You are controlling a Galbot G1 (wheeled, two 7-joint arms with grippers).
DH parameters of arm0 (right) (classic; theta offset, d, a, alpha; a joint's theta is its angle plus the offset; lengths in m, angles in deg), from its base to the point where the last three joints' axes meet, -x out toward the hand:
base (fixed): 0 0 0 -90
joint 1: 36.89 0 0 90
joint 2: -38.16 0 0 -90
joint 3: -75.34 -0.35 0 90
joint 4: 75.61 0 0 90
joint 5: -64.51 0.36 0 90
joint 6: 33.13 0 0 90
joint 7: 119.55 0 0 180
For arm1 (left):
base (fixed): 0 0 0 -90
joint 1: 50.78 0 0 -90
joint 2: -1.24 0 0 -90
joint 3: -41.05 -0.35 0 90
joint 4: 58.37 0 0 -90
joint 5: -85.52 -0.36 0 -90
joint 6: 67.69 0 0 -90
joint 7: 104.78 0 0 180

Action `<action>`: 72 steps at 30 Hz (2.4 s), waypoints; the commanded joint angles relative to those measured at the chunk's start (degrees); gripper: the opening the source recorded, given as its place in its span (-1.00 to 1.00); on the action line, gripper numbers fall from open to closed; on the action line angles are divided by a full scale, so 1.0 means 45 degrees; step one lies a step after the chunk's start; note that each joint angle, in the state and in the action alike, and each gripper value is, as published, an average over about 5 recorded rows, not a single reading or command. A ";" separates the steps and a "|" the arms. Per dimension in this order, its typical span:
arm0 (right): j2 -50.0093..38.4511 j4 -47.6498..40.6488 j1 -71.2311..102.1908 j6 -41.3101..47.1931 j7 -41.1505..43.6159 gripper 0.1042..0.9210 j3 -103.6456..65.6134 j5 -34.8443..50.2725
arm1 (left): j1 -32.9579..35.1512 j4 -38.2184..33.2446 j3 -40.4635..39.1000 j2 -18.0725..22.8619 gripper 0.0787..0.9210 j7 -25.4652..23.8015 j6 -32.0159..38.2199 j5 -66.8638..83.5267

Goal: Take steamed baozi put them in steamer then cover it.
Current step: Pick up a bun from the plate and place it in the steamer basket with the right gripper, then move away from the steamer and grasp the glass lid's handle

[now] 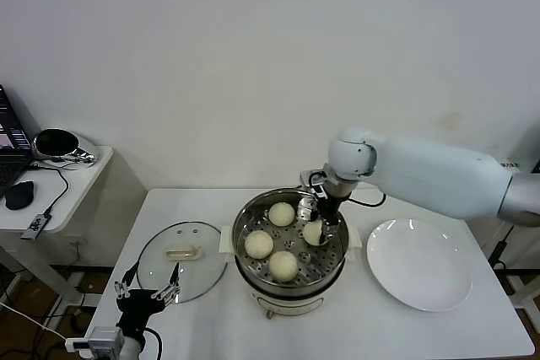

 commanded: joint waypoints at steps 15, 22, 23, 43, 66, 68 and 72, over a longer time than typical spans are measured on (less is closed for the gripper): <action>-0.5335 0.3283 0.0581 0.0182 -0.2779 0.76 -0.4957 0.2737 | -0.0433 0.0545 -0.0360 -0.0337 0.77 0.0520 0.0033 0.0289; -0.8571 0.4756 0.5297 -0.0683 -0.4590 0.76 -1.0120 0.3624 | -0.0657 0.0773 -0.0822 -0.0521 0.77 0.0901 -0.0054 0.1044; -0.8867 0.4869 0.6441 -0.0941 -0.4963 0.76 -1.1059 0.3662 | -0.0700 0.0786 -0.0891 -0.0513 0.77 0.1021 -0.0059 0.1126; -0.2771 0.6327 2.5182 -0.5704 -1.2137 0.76 -2.7404 0.4235 | -0.0946 0.1821 -0.0848 -0.1592 0.77 0.1551 0.0985 0.0324; 0.1673 0.6236 2.7793 -0.7238 -1.3924 0.76 -2.7411 0.4830 | -0.2515 0.4484 -0.3418 -0.4377 0.77 0.3465 0.1633 -1.3411; 0.1716 0.6210 2.7761 -0.7240 -1.3876 0.76 -2.7329 0.4679 | -0.2597 0.4668 -0.3968 -0.4408 0.77 0.4001 0.0932 -1.5112; 0.1779 0.6192 2.7646 -0.7196 -1.3878 0.76 -2.7153 0.4567 | -0.2949 0.5297 -0.4313 -0.4383 0.77 0.4005 0.0582 -1.6488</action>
